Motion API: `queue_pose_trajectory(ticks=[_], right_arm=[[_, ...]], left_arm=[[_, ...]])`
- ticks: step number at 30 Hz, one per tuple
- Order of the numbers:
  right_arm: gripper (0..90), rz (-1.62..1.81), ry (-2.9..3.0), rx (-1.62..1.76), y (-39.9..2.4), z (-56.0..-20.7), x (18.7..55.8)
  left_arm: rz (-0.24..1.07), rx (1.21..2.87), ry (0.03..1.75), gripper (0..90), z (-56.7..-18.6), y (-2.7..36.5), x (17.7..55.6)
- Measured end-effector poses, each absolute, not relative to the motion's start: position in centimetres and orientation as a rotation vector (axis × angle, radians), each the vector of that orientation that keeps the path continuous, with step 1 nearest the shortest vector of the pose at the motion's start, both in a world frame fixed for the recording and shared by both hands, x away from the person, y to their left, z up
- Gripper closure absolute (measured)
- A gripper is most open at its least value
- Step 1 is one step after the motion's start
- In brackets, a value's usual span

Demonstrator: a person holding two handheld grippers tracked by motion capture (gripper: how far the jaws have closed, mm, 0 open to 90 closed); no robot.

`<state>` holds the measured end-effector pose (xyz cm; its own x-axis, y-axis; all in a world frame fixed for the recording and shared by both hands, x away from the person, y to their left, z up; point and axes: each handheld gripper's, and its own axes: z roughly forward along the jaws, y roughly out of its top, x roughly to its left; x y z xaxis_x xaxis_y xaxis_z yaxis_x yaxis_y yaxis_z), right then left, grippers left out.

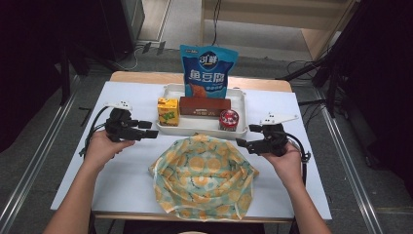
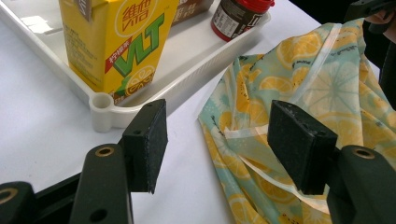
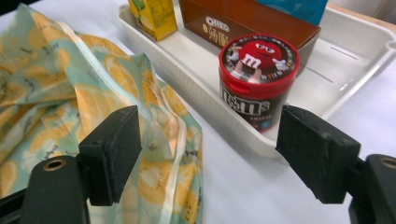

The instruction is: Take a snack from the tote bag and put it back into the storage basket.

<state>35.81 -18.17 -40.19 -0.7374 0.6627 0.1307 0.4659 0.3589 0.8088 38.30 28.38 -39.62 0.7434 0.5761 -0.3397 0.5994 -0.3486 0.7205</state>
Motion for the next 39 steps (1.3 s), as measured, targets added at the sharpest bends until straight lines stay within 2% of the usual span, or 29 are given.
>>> queue_pose_trajectory(ticks=[20,39], right_arm=[[22.5,1.281,2.386,1.071,-19.6,-42.2,35.6],[22.5,1.286,2.391,1.074,-19.6,-42.4,35.7]], left_arm=[[-0.029,2.030,0.902,38.2,-39.8,29.0,38.5],[-0.038,2.047,0.917,36.4,-40.1,28.9,38.7]])
